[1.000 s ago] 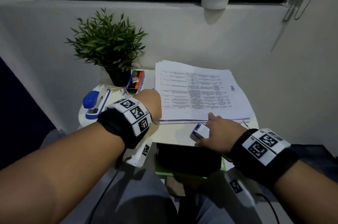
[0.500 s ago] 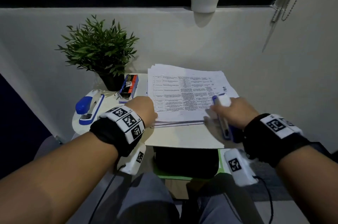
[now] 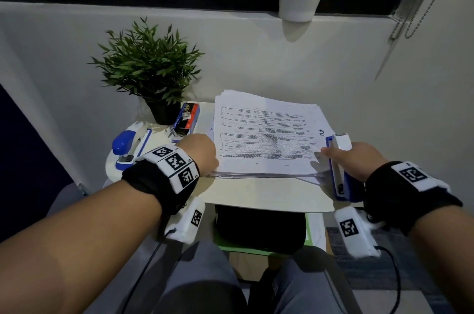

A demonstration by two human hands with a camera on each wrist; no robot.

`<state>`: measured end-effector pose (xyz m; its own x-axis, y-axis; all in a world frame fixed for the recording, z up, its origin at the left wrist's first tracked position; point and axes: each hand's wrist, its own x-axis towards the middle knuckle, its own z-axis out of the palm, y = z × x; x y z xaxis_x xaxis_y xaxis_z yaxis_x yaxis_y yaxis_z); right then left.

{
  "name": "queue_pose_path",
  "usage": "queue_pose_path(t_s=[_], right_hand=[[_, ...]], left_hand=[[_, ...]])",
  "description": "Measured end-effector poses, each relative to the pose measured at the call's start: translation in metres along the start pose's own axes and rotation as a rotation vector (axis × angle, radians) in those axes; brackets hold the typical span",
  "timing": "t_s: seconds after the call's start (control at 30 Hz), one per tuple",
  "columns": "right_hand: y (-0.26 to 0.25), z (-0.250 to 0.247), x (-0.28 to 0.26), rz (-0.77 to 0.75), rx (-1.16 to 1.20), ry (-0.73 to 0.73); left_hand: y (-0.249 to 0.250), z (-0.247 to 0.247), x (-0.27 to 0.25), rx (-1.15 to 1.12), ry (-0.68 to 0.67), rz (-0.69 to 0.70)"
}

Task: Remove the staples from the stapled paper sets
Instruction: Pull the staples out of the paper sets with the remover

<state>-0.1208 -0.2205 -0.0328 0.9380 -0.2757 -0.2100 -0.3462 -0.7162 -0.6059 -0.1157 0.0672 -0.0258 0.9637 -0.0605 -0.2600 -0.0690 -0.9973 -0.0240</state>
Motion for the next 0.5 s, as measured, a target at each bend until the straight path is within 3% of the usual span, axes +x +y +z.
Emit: queue_pose_path(t_s=[0.13, 0.27, 0.37, 0.5], right_hand=[[0.002, -0.003, -0.008, -0.058, 0.077, 0.068], [0.005, -0.017, -0.024, -0.100, 0.384, 0.125], [0.009, -0.020, -0.042, -0.143, 0.453, -0.052], [0.013, -0.011, -0.061, -0.236, 0.131, -0.279]], left_hand=[[-0.007, -0.004, -0.006, -0.131, 0.008, -0.063], [-0.016, -0.008, -0.005, -0.515, 0.124, -0.176], [-0.019, -0.007, -0.005, -0.929, 0.166, -0.256], [-0.019, -0.006, 0.002, -0.993, 0.160, -0.267]])
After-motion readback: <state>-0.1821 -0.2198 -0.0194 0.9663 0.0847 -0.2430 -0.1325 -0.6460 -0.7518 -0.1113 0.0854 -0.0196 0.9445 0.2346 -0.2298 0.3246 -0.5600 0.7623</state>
